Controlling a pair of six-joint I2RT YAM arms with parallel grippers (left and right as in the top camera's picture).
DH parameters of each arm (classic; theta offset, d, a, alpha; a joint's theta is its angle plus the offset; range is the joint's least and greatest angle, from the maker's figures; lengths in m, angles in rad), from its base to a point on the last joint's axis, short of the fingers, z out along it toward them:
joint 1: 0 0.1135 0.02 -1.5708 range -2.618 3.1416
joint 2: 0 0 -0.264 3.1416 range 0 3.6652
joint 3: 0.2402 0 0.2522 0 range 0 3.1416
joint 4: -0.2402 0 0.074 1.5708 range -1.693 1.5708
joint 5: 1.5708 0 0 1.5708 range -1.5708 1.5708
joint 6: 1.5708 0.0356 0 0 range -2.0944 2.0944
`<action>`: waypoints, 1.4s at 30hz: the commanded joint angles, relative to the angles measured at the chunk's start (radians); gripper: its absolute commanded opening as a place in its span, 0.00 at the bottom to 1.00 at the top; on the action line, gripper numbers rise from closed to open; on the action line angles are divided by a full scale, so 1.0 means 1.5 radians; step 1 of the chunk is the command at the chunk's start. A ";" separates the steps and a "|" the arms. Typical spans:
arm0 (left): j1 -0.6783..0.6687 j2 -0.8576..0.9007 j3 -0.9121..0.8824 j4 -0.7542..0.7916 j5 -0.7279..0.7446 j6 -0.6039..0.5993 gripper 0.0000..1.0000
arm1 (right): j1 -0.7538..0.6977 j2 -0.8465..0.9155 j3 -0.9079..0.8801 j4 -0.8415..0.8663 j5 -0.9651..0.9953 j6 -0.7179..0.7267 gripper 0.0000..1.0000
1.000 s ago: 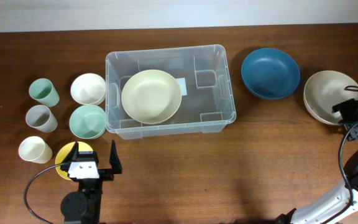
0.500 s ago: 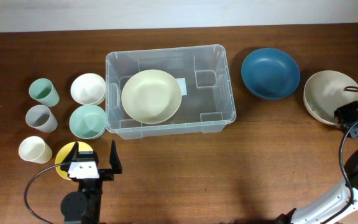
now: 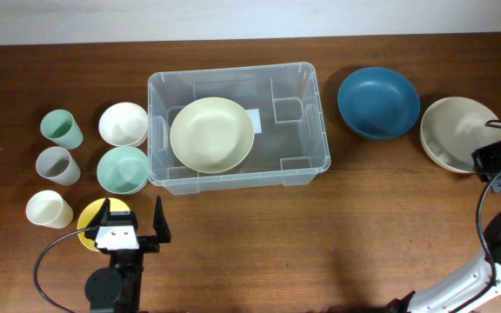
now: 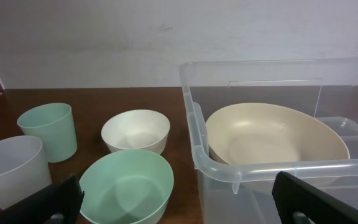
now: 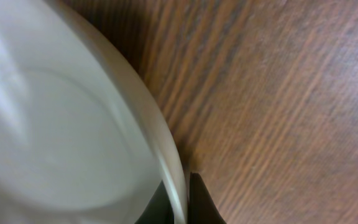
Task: Pack container
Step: 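Move the right gripper to the rim of the far-right cream plate and grasp, then lift the cream plate and carry it over the bin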
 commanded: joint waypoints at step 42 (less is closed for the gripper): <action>-0.003 -0.003 -0.002 -0.003 0.000 -0.004 0.99 | 0.408 -0.341 -0.004 0.032 -0.458 0.002 0.04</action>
